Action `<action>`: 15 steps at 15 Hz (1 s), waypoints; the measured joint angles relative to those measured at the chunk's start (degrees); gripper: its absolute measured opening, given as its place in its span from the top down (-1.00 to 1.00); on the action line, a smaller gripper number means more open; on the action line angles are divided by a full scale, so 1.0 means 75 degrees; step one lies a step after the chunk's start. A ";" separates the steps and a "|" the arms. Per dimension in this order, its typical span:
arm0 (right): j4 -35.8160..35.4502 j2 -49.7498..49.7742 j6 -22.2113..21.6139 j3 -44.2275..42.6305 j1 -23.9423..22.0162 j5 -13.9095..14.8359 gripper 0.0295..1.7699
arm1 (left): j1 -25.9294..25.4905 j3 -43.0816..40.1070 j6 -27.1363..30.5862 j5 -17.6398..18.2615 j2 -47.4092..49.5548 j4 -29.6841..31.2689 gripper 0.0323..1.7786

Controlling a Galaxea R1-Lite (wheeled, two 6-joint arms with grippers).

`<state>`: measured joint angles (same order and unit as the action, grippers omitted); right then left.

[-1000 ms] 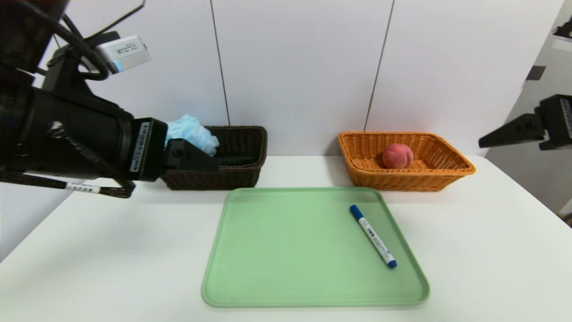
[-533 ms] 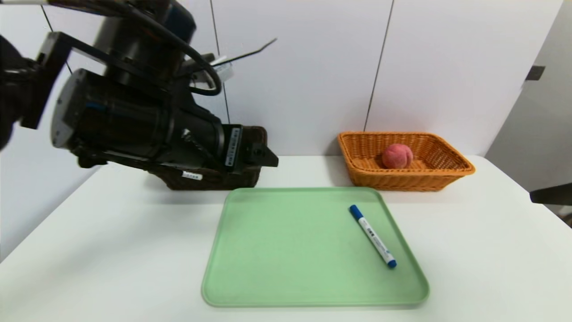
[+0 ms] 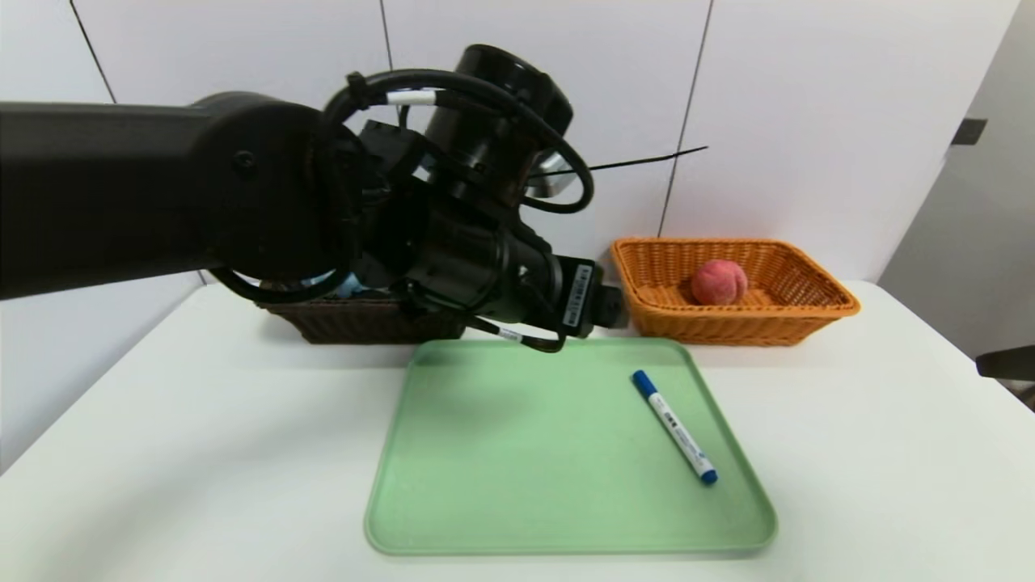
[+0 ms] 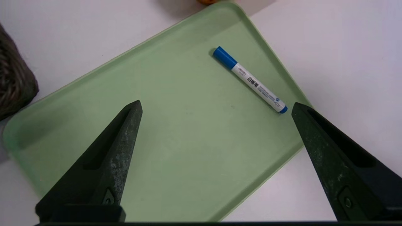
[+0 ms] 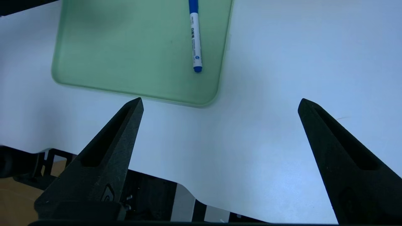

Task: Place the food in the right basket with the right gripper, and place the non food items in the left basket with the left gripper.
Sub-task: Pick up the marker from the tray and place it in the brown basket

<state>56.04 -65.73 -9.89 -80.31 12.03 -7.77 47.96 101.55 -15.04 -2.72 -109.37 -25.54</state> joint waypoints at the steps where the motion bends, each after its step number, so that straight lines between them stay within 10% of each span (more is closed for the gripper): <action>1: 0.0003 0.0003 -0.0008 0.0015 -0.0007 0.0000 -0.91 | 0.0091 0.0234 -0.0003 -0.0005 -0.0208 0.0000 -0.90; 15: -0.0023 -0.0023 -0.0046 0.0140 -0.0057 -0.0008 -0.91 | 0.0662 0.1378 -0.0195 -0.0497 -0.1812 -0.0005 -0.90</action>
<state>55.87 -65.90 -10.23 -79.26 11.61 -7.83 52.92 111.89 -16.51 -6.45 -122.97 -25.58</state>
